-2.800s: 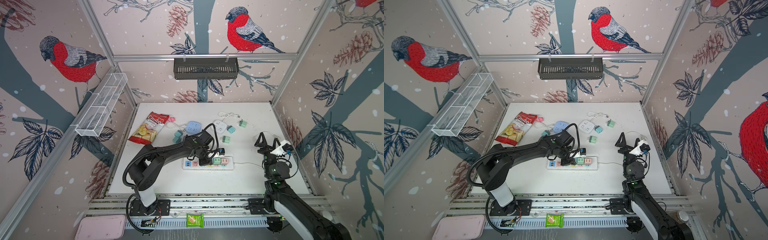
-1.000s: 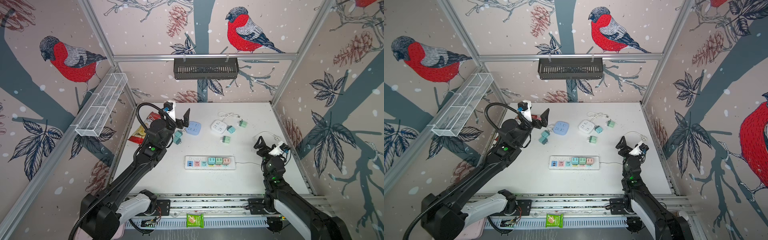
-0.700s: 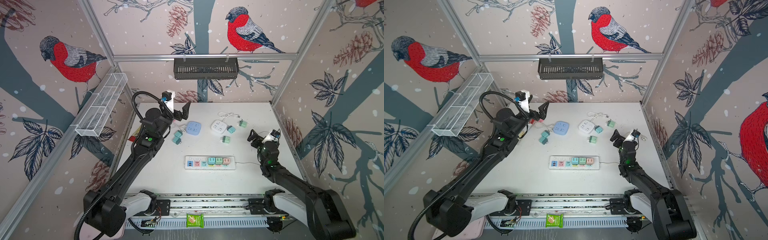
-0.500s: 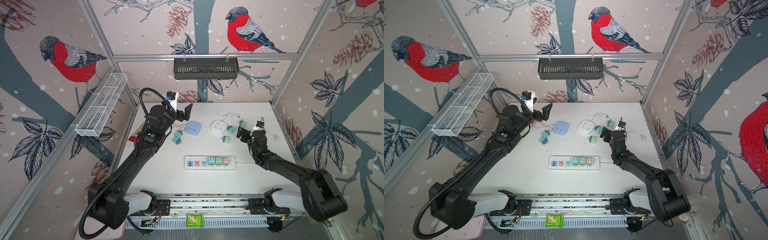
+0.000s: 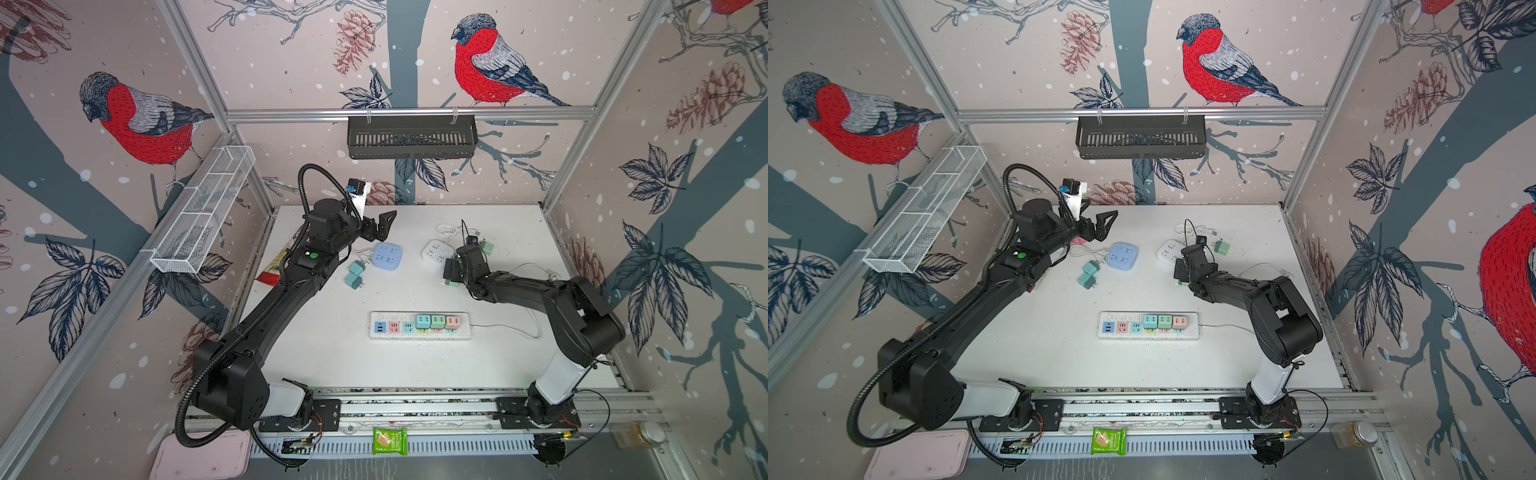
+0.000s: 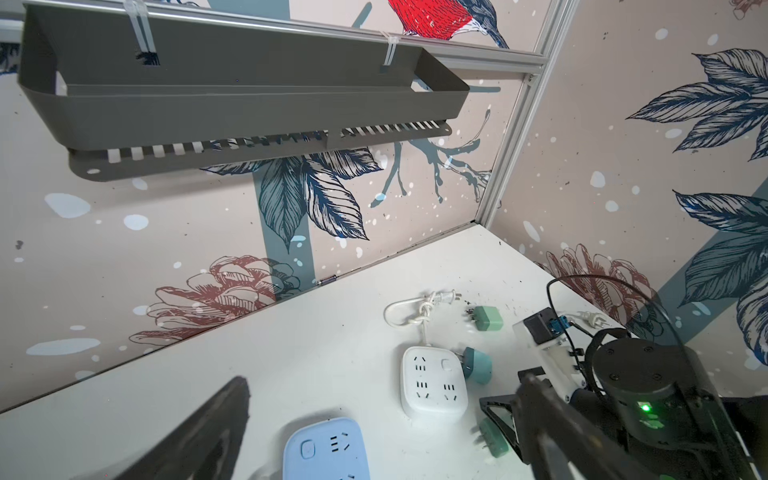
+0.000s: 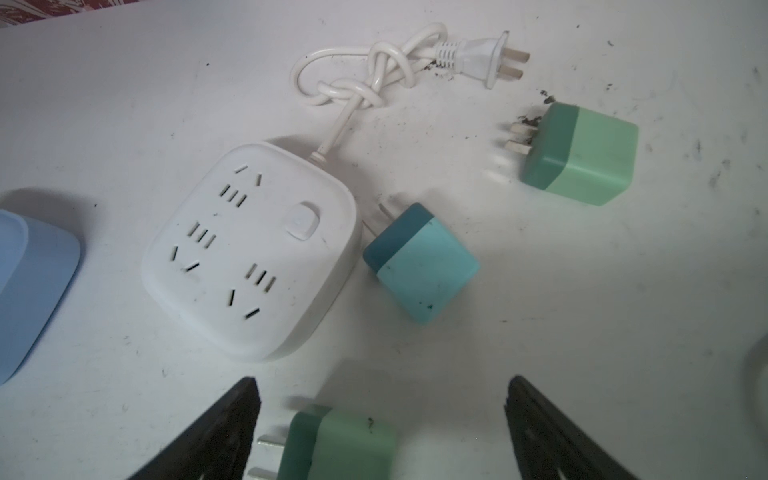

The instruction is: Insert the plug

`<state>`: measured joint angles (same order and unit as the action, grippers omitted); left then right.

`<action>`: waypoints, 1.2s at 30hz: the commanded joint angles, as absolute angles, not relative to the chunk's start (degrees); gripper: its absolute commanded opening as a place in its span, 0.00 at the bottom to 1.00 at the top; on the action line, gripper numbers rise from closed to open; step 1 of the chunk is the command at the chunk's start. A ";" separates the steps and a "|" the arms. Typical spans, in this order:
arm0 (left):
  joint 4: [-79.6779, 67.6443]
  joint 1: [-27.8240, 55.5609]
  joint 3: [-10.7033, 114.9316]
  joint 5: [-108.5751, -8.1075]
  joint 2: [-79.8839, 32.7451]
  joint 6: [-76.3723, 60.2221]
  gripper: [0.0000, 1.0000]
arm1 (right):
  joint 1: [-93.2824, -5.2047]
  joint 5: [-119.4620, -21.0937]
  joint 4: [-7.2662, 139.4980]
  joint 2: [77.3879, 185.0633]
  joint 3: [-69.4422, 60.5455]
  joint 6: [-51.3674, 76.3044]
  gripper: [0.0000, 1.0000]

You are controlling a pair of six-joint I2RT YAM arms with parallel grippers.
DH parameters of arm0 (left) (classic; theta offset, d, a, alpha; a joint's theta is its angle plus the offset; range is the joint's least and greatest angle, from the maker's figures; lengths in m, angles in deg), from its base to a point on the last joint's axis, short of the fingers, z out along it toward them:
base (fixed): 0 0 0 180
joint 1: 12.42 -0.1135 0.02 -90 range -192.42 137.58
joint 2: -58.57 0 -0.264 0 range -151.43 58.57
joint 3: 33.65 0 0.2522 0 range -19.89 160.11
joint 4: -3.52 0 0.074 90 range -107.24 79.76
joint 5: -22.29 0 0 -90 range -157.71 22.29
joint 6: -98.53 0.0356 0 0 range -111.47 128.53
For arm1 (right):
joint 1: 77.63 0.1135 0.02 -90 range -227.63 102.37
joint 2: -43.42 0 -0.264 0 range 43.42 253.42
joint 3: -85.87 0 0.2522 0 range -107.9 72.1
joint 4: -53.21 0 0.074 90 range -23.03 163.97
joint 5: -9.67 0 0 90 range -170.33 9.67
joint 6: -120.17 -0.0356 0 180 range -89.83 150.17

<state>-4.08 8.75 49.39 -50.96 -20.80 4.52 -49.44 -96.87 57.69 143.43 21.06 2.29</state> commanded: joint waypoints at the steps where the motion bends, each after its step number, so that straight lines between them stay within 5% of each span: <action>1: -5.83 8.66 50.65 -49.62 -21.47 5.19 0.99 | -48.95 -96.99 58.76 144.07 20.34 3.20 0.96; 36: -11.22 8.67 54.54 -50.75 -23.94 1.36 0.99 | -49.00 -103.31 60.40 143.27 23.04 -0.37 1.00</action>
